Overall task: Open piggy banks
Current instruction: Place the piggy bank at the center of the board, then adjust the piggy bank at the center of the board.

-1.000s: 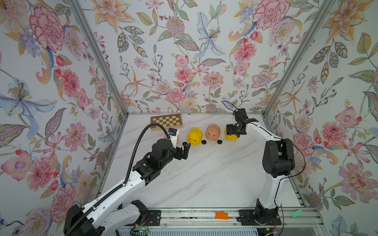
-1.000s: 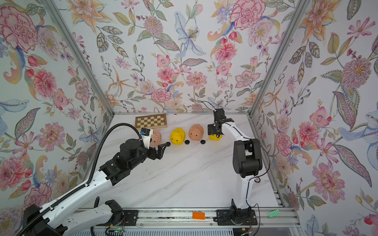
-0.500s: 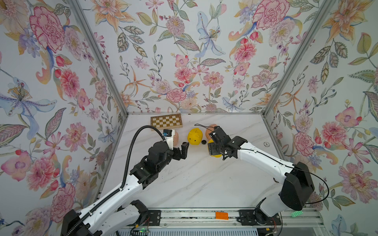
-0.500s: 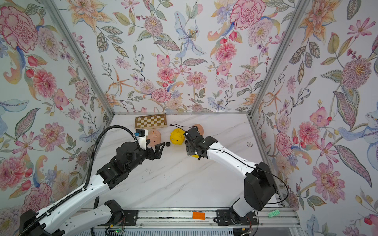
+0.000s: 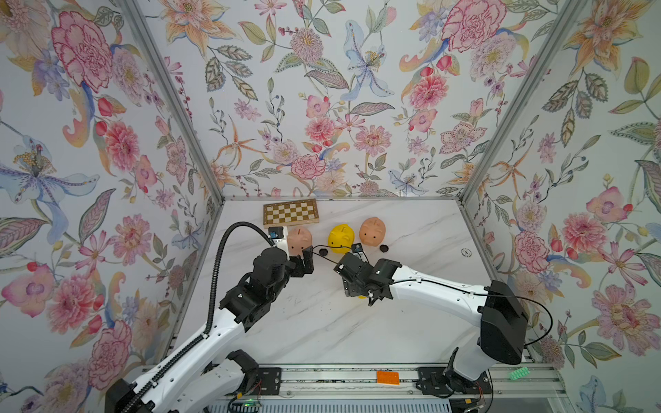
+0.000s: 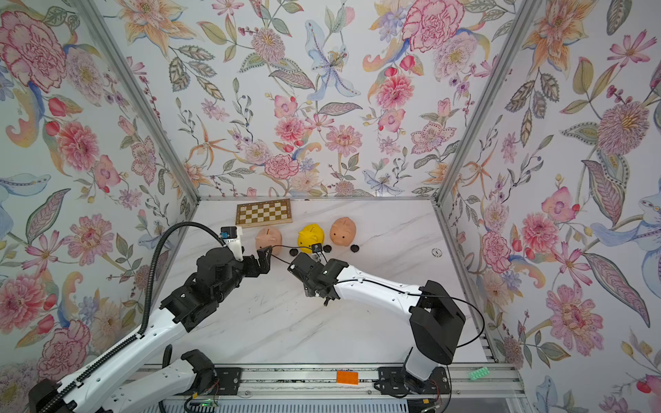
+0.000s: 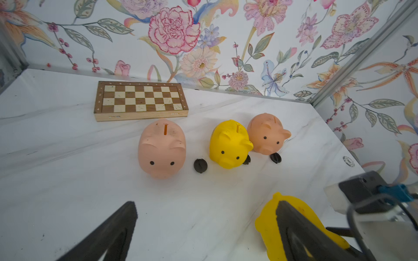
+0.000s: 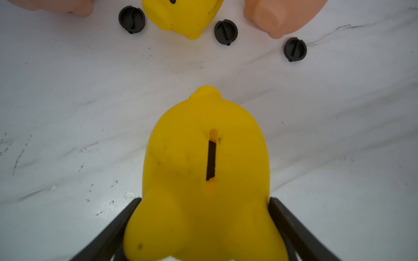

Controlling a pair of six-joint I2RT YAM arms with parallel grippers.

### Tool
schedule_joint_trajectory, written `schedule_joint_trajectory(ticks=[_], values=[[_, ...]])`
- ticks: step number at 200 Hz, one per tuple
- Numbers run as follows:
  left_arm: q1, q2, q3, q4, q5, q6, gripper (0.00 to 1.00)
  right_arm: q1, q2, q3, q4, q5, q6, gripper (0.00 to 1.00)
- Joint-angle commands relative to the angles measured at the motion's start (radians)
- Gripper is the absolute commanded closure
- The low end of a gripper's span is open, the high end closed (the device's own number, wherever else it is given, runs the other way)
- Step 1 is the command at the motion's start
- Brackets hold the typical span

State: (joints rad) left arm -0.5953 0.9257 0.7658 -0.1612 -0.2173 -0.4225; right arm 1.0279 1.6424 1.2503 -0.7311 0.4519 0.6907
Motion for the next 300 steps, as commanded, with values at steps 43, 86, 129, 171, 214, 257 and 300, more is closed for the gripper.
schedule_joint_trajectory(ticks=[43, 86, 129, 171, 214, 257, 300], values=[[0.069, 0.088, 0.023, -0.047, -0.136, -0.063, 0.01, -0.004, -0.159, -0.192, 0.13, -0.125, -0.017, 0.16], [0.07, 0.13, 0.073, -0.04, -0.108, -0.014, 0.01, -0.02, -0.173, -0.263, 0.255, -0.211, -0.068, 0.11], [0.07, 0.13, 0.101, -0.053, -0.083, 0.012, 0.01, -0.043, -0.223, -0.273, 0.321, -0.301, -0.135, 0.01], [0.07, 0.155, 0.101, -0.06, 0.031, 0.02, 0.01, -0.196, -0.359, -0.35, 0.451, -0.564, -0.148, 0.01], [0.069, 0.17, 0.081, -0.04, 0.205, 0.051, 0.01, -0.35, -0.392, -0.377, 0.41, -0.534, -0.192, 0.01], [0.069, 0.177, 0.052, -0.014, 0.295, 0.067, 0.01, -0.454, -0.366, -0.391, 0.333, -0.436, -0.204, 0.01], [0.068, 0.225, 0.117, -0.059, 0.32, 0.168, 0.01, -0.461, -0.307, -0.448, 0.342, -0.404, -0.167, 0.01]])
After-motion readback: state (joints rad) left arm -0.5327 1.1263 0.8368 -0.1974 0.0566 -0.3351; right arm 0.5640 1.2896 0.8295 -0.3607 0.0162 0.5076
